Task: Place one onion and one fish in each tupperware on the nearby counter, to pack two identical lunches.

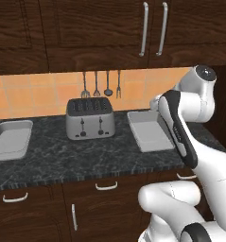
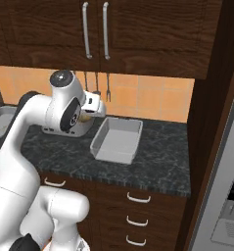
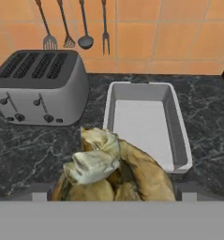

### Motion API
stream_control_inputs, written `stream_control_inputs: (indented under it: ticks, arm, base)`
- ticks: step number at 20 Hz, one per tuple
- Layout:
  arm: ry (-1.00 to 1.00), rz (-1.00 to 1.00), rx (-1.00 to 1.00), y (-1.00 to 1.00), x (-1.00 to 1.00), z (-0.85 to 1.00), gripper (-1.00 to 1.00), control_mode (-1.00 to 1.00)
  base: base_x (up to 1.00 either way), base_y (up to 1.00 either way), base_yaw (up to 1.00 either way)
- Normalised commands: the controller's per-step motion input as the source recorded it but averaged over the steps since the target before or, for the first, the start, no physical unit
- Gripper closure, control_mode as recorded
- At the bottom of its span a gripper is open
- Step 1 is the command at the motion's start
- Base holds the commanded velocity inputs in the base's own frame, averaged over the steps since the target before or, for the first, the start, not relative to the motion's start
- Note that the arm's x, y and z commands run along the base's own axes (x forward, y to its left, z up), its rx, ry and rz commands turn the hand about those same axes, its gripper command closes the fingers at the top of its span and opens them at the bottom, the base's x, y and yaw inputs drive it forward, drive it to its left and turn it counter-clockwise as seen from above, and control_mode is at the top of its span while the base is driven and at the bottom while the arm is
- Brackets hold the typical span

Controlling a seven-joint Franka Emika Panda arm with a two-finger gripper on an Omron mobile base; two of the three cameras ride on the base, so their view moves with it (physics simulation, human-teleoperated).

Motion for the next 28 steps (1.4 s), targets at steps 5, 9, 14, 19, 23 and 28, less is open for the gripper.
stream_control_inputs:
  ticks: [5,9,14,19,23,28]
  arm:
    - [0.08,0.0,0.0,-0.66,0.4,-0.8,1.0,-1.0]
    - [0.02,0.0,0.0,-0.43,0.79,-0.88,1.0,-1.0]
    - [0.01,0.01,0.0,-0.08,0.98,-0.53,1.0,-1.0]
    - [0.12,0.0,0.0,0.0,0.82,-0.19,1.0,-1.0]
    - [0.12,0.03,0.0,-0.02,0.67,-0.25,1.0,-1.0]
    - [0.01,0.1,0.0,-0.3,0.53,-0.54,1.0,-1.0]
  base:
    - [0.0,0.0,0.0]
    - [0.0,0.0,0.0]
    - [0.0,0.0,0.0]
    - [0.0,0.0,0.0]
    - [0.0,0.0,0.0]
    - [0.0,0.0,0.0]
